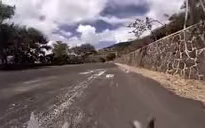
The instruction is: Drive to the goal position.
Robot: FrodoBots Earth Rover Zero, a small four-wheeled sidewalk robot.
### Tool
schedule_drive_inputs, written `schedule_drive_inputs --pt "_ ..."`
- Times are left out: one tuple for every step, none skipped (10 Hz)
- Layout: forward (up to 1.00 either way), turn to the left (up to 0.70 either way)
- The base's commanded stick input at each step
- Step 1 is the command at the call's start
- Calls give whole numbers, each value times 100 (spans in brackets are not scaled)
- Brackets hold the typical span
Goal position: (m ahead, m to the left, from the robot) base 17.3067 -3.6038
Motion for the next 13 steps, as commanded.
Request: schedule_drive_inputs --pt "50 -13" --pt "50 -13" --pt "50 -13" --pt "50 -13" --pt "50 -13" --pt "50 -13" --pt "50 -13" --pt "50 -13" --pt "50 -13" --pt "50 -13" --pt "50 -13" --pt "50 -13" --pt "50 -13"
